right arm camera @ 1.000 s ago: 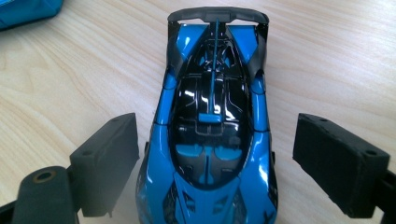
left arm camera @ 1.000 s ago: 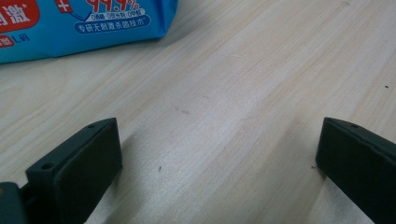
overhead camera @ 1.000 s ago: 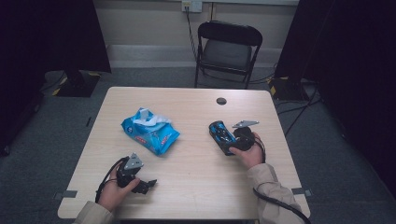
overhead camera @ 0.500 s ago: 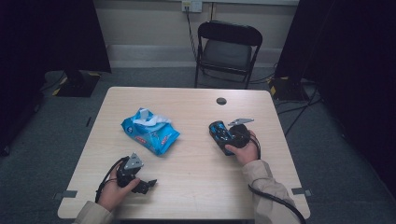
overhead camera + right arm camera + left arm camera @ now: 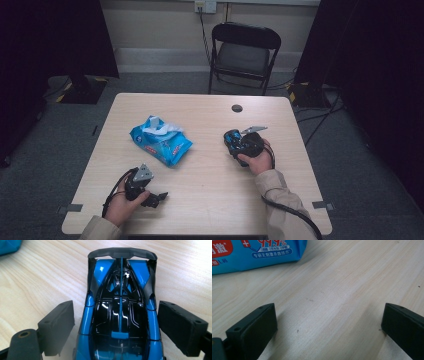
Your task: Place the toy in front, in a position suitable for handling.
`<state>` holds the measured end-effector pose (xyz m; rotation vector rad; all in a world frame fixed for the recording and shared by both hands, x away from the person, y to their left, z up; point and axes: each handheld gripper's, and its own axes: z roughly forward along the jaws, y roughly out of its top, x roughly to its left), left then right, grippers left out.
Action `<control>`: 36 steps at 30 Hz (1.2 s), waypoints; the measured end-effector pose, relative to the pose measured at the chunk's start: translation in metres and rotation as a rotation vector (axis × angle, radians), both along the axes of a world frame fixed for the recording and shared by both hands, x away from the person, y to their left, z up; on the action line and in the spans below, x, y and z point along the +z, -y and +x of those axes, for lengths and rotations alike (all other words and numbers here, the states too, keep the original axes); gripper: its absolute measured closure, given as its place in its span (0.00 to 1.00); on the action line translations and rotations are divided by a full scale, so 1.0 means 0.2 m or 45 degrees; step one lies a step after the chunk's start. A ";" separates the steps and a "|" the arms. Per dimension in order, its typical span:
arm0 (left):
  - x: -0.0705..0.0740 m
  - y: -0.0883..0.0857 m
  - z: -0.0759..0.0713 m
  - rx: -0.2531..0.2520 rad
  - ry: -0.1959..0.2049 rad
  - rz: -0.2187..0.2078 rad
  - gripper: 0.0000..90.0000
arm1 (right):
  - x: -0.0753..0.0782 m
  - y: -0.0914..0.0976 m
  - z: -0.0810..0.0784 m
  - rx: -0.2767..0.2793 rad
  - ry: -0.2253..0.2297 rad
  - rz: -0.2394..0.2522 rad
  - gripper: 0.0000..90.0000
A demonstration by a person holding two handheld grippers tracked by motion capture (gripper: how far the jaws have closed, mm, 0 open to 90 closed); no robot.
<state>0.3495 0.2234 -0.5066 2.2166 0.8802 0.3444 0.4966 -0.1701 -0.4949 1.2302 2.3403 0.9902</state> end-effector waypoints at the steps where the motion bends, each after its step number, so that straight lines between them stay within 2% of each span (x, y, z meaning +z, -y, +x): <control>1: 0.00 0.00 0.00 -0.001 0.000 -0.001 0.00 | 0.00 0.00 0.00 -0.003 0.001 -0.002 0.16; 3: 0.00 0.00 0.00 -0.001 0.001 -0.002 0.00 | -0.01 0.00 0.01 -0.008 0.004 -0.002 0.16; 4: 0.00 0.00 0.00 -0.002 -0.004 0.002 0.00 | -0.01 -0.01 0.01 -0.005 0.010 -0.025 0.16; 16: 0.00 0.00 0.00 -0.001 -0.001 0.000 0.00 | -0.04 -0.02 0.00 -0.027 0.026 -0.036 0.20; 26: 0.00 0.00 0.00 0.000 0.000 0.000 0.00 | -0.04 -0.02 -0.01 -0.040 0.058 -0.018 0.27; 36: 0.00 0.00 0.00 -0.001 0.001 -0.002 0.00 | -0.03 -0.02 -0.01 -0.053 0.038 -0.029 0.29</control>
